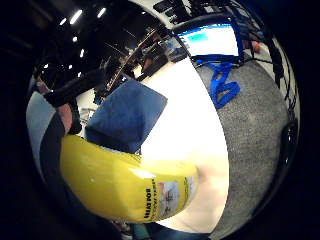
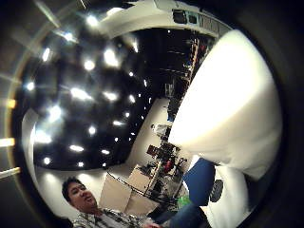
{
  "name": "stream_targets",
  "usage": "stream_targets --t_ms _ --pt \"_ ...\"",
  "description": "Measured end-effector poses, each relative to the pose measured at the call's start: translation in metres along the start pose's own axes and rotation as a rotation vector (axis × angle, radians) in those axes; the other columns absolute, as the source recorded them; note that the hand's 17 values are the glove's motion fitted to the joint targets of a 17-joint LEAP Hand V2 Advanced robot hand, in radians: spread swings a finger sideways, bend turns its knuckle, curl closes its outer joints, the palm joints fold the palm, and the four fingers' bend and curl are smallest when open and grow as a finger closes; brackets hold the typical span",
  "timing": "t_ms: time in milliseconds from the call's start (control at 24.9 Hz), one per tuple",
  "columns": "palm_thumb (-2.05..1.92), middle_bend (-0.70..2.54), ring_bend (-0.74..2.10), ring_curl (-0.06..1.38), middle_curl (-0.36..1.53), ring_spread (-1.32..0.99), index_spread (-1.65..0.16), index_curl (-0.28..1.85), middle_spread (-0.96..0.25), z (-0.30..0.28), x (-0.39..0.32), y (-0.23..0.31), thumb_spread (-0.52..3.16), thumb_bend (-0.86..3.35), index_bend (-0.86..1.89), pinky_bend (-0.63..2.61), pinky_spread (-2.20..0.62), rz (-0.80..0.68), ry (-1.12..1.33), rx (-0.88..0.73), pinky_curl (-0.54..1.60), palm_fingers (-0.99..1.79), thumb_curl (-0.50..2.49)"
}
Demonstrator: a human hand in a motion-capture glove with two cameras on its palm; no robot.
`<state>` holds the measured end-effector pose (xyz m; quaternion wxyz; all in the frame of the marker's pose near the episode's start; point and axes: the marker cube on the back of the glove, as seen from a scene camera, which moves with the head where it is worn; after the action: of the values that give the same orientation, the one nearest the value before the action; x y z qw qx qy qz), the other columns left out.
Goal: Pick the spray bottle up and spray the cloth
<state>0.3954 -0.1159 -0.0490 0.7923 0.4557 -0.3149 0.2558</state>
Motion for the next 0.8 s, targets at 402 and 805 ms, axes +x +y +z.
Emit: stream_targets --t_ms 402,805 --pt "1.14 0.48 0.57 0.45 0.5 -0.21 -0.29 0.43 -0.17 -0.011 -0.072 -0.002 0.25 -0.03 0.17 0.44 -0.13 -0.135 0.215 -0.148 0.42 1.23 0.68" --pt "1.14 0.48 0.58 0.46 0.52 -0.21 -0.29 0.46 -0.17 0.008 -0.121 0.004 0.24 -0.03 0.16 0.45 -0.14 -0.24 0.422 -0.288 0.42 1.22 0.7"
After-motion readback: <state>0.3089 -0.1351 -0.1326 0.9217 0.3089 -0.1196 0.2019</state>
